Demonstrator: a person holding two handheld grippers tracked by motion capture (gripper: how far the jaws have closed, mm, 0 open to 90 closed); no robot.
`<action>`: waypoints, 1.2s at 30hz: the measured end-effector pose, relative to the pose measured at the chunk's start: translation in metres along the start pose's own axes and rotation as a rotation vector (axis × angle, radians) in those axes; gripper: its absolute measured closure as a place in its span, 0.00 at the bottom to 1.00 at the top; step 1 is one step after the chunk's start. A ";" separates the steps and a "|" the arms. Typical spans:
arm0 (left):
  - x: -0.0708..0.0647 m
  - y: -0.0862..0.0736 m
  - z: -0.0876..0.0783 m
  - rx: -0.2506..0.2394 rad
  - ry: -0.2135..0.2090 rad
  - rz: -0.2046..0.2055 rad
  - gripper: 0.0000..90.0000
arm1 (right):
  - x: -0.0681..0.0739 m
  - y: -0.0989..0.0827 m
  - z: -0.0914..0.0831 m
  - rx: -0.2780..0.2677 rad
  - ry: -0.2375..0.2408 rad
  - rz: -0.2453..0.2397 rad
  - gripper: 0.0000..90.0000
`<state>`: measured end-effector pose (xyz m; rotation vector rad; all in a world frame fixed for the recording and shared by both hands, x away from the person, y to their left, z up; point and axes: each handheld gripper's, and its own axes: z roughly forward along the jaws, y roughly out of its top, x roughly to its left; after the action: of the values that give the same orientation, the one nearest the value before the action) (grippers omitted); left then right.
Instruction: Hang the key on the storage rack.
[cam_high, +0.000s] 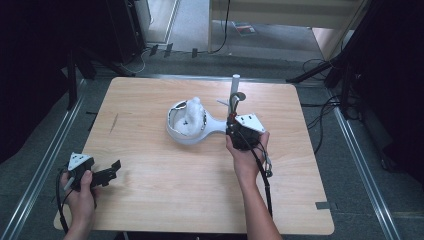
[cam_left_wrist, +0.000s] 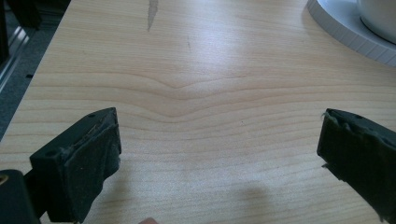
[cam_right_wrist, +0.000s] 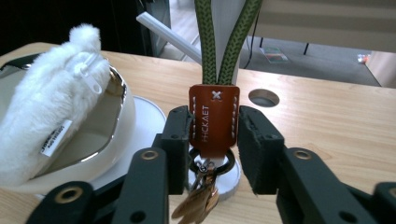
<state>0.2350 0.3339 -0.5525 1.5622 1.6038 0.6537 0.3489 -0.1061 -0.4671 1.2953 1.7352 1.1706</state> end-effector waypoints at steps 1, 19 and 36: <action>0.000 0.000 0.000 0.000 0.000 0.000 0.00 | 0.000 0.000 0.000 -0.008 0.004 0.000 0.70; 0.000 0.000 0.000 -0.002 0.003 0.003 0.00 | -0.012 -0.012 -0.014 -0.045 0.097 0.000 0.36; -0.001 0.000 0.000 0.001 0.006 0.008 0.00 | -0.050 -0.048 -0.045 -0.026 0.080 0.048 0.00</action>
<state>0.2351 0.3333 -0.5525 1.5696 1.6029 0.6621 0.3063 -0.1712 -0.4950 1.2973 1.7491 1.2842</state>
